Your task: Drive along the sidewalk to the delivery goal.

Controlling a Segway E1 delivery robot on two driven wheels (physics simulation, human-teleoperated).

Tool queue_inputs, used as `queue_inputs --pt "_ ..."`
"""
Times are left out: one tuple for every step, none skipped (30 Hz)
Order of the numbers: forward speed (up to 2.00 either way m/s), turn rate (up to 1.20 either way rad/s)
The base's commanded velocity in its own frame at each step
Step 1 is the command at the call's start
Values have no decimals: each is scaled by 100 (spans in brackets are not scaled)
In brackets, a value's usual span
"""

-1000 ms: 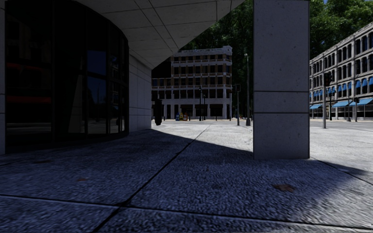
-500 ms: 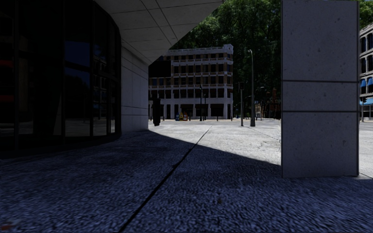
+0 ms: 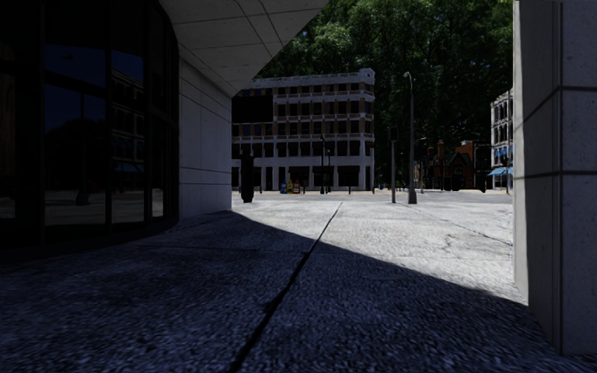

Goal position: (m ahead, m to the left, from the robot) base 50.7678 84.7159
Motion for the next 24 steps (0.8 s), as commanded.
queue_inputs --pt "200 0" --pt "200 0" --pt "200 0" --pt "200 0" --pt "200 0" --pt "200 0" --pt "200 0" --pt "200 0" --pt "200 0" --pt "200 0" --pt "200 0" --pt "200 0" --pt "200 0" --pt "200 0" --pt "200 0" --pt "200 0" --pt "200 0" --pt "200 0" --pt "200 0" --pt "200 0" --pt "200 0" --pt "200 0" --pt "200 0" --pt "200 0"
